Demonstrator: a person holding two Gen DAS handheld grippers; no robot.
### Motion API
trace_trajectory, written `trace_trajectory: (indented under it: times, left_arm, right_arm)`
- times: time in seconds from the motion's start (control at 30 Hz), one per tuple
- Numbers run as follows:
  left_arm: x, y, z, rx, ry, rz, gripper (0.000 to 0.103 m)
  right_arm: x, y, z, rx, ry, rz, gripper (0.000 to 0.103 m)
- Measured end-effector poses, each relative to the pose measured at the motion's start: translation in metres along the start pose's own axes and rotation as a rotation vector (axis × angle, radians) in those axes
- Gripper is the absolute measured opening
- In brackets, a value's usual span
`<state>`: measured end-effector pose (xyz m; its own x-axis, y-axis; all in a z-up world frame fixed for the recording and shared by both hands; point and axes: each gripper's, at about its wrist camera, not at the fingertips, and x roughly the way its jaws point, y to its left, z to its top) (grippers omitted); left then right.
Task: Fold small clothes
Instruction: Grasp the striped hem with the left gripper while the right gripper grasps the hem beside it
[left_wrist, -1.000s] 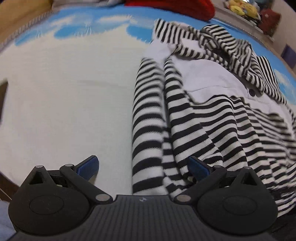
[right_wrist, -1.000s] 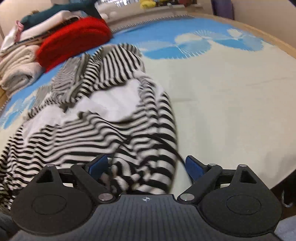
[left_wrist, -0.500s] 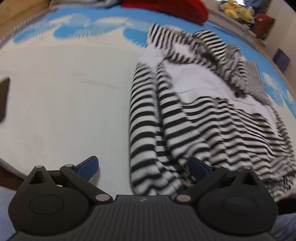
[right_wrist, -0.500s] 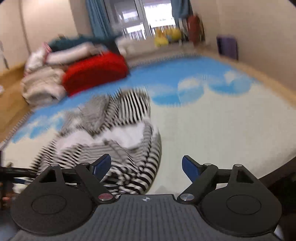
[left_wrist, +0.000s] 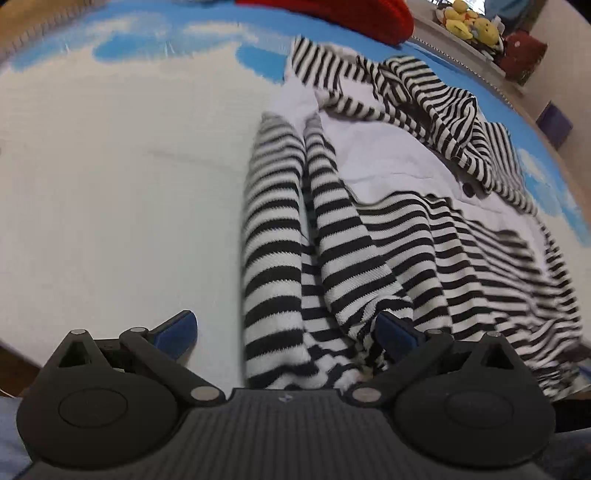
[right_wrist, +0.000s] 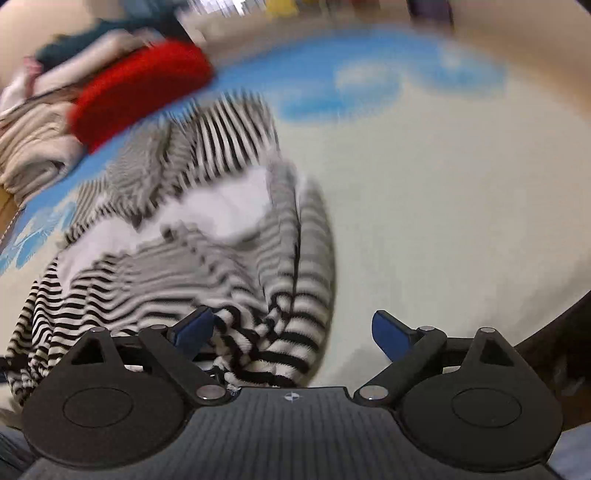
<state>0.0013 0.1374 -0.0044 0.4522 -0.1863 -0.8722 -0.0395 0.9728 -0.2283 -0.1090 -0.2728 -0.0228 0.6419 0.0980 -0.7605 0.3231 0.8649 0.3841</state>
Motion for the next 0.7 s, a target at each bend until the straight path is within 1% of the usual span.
trace_trajectory:
  times: [0.03, 0.07, 0.1, 0.13, 0.17, 0.2, 0.23, 0.3, 0.4, 0.43, 0.53, 0.7]
  left_arm:
    - [0.002, 0.002, 0.001, -0.009, 0.014, -0.036, 0.102]
    - [0.001, 0.002, 0.002, -0.006, 0.014, -0.048, 0.100]
    - [-0.002, -0.001, 0.001, 0.008, 0.017, -0.072, 0.076]
    - [-0.006, -0.003, 0.001, 0.024, 0.030, -0.112, 0.028]
    - [-0.012, -0.005, 0.001, 0.030, 0.041, -0.152, 0.015]
    - [-0.019, -0.006, 0.000, 0.041, 0.028, -0.161, 0.012]
    - [-0.026, -0.008, -0.001, 0.068, 0.011, -0.146, 0.007]
    - [-0.038, -0.008, -0.003, 0.081, -0.008, -0.140, 0.006]
    - [-0.062, -0.002, -0.009, 0.066, -0.029, -0.170, 0.005]
    - [-0.070, -0.001, -0.011, 0.070, -0.037, -0.177, 0.005]
    - [-0.098, 0.003, -0.028, 0.083, -0.056, -0.211, 0.005]
    - [-0.137, 0.006, -0.066, 0.087, -0.061, -0.258, 0.005]
  right_arm:
    - [0.012, -0.005, -0.001, 0.035, 0.040, 0.037, 0.095]
    - [0.017, -0.008, -0.003, 0.045, 0.024, 0.055, 0.093]
    - [0.015, -0.005, -0.004, 0.014, 0.014, 0.068, 0.072]
    - [0.013, -0.002, -0.004, -0.009, 0.034, 0.107, 0.028]
    - [0.009, 0.000, -0.006, 0.002, 0.055, 0.143, 0.025]
    - [0.002, 0.000, -0.006, 0.013, 0.062, 0.162, 0.021]
    - [-0.005, 0.000, -0.006, -0.001, 0.053, 0.172, 0.019]
    - [-0.022, 0.001, -0.004, -0.008, 0.018, 0.188, 0.017]
    - [-0.054, -0.005, -0.002, 0.024, -0.031, 0.252, 0.017]
    - [-0.062, -0.004, 0.002, 0.023, -0.043, 0.260, 0.017]
    - [-0.091, -0.008, -0.002, 0.030, -0.056, 0.282, 0.017]
    - [-0.131, -0.021, -0.029, 0.084, -0.054, 0.288, 0.017]
